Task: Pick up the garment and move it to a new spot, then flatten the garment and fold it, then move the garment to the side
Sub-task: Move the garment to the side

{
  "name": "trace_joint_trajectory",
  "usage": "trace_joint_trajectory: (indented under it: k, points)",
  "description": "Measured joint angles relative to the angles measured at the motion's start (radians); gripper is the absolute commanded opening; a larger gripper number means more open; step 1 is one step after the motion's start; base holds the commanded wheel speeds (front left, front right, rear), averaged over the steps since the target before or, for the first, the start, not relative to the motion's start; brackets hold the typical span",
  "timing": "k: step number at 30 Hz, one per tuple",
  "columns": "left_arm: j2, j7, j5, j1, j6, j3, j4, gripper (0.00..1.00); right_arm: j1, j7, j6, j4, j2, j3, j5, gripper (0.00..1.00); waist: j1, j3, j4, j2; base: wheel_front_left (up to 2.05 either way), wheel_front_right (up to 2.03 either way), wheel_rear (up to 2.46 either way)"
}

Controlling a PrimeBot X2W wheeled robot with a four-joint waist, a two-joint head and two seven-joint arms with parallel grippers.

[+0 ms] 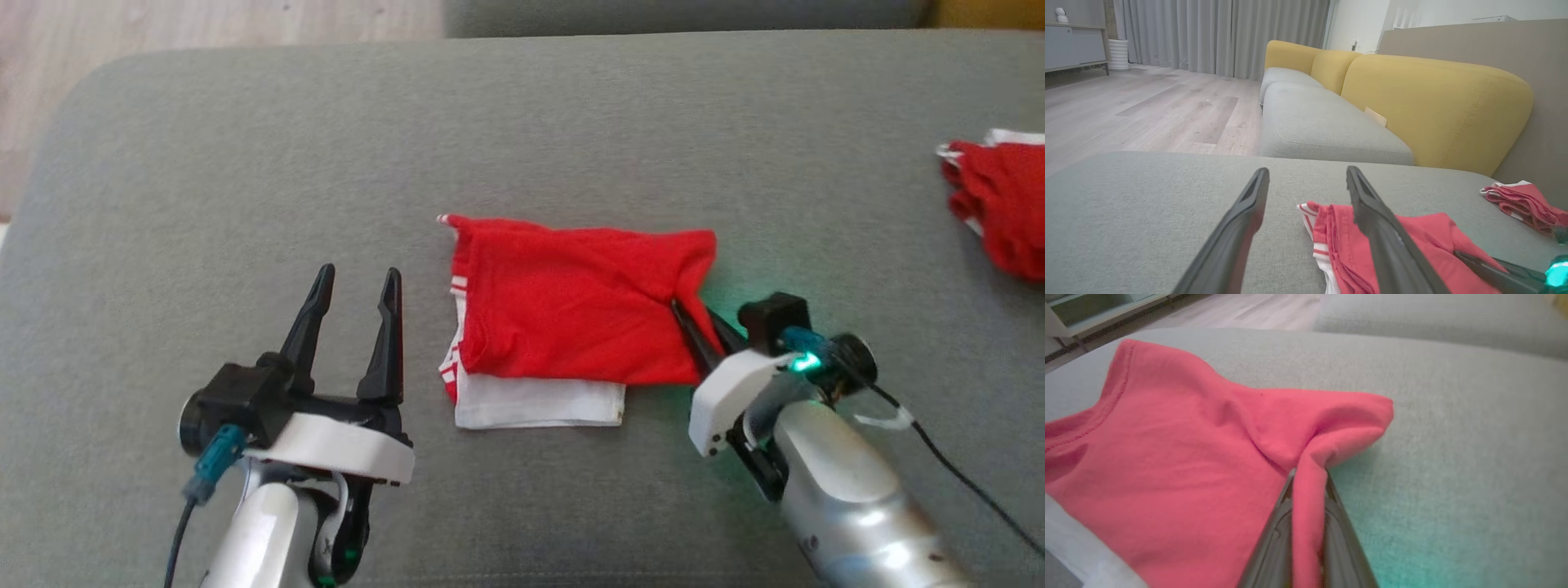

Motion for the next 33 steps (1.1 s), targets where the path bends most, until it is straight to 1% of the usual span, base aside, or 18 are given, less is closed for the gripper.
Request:
trace_joint_trajectory:
  k: [3, 6, 9, 12, 17, 18, 21, 23, 27, 28, 33]
  points:
    - [0.0, 0.0, 0.0, 0.001, -0.001, -0.002, -0.006, 1.0, -0.032, -0.009, 0.0, -0.007, -0.01, 0.009, -0.093, 0.0, 0.0, -0.005, -0.036, 0.0, 0.0, 0.0, 0.0]
    - [0.0, 0.0, 0.0, 0.0, -0.001, -0.007, -0.017, 1.0, -0.069, -0.008, 0.0, -0.038, -0.066, 0.028, -0.151, 0.0, 0.0, -0.007, -0.073, 0.0, 0.0, 0.0, 0.0]
    - [0.0, 0.0, 0.0, -0.009, -0.001, -0.025, -0.023, 1.0, -0.105, 0.003, 0.0, -0.078, -0.156, 0.059, -0.16, 0.0, 0.0, -0.002, -0.109, 0.0, 0.0, 0.0, 0.0]
    - [0.0, 0.0, 0.0, -0.036, -0.001, -0.043, -0.032, 1.0, -0.141, 0.03, 0.0, -0.113, -0.261, 0.101, -0.154, 0.0, 0.0, 0.012, -0.138, 0.0, 0.0, 0.0, 0.0]
    - [0.0, -0.002, 0.0, -0.085, -0.001, -0.065, -0.042, 1.0, -0.219, 0.065, 0.0, -0.142, -0.44, 0.115, -0.086, 0.0, 0.0, 0.06, -0.165, 0.0, 0.0, 0.0, 0.0]
    - [0.0, -0.002, 0.0, -0.085, -0.001, -0.065, -0.042, 1.0, -0.219, 0.065, 0.0, -0.142, -0.44, 0.115, -0.086, 0.0, 0.0, 0.06, -0.165, 0.0, 0.0, 0.0, 0.0]
    - [-0.001, -0.002, 0.0, -0.096, -0.001, -0.065, -0.04, 1.0, -0.29, 0.072, 0.0, -0.137, -0.519, 0.085, -0.046, 0.0, 0.0, 0.092, -0.174, 0.0, 0.0, 0.0, 0.0]
    - [-0.001, -0.002, 0.0, -0.097, -0.009, -0.065, -0.036, 1.0, -0.333, 0.073, 0.0, -0.118, -0.55, 0.063, -0.032, 0.0, 0.0, 0.112, -0.176, 0.0, 0.0, 0.0, 0.0]
    - [-0.001, -0.002, 0.0, -0.103, -0.021, -0.067, -0.03, 1.0, -0.373, 0.082, 0.0, -0.044, -0.579, 0.013, -0.027, 0.0, 0.0, 0.146, -0.17, 0.0, 0.0, 0.0, 0.0]
    - [-0.001, -0.002, 0.0, -0.107, -0.026, -0.067, -0.03, 1.0, -0.372, 0.083, 0.0, -0.023, -0.584, 0.006, -0.029, 0.0, 0.0, 0.151, -0.166, 0.0, 0.0, 0.0, 0.0]
    - [-0.002, -0.002, -0.009, -0.131, -0.026, -0.066, -0.031, 1.0, -0.374, 0.096, 0.0, 0.067, -0.592, -0.046, -0.068, 0.0, 0.0, 0.18, -0.145, 0.0, 0.0, 0.0, 0.0]
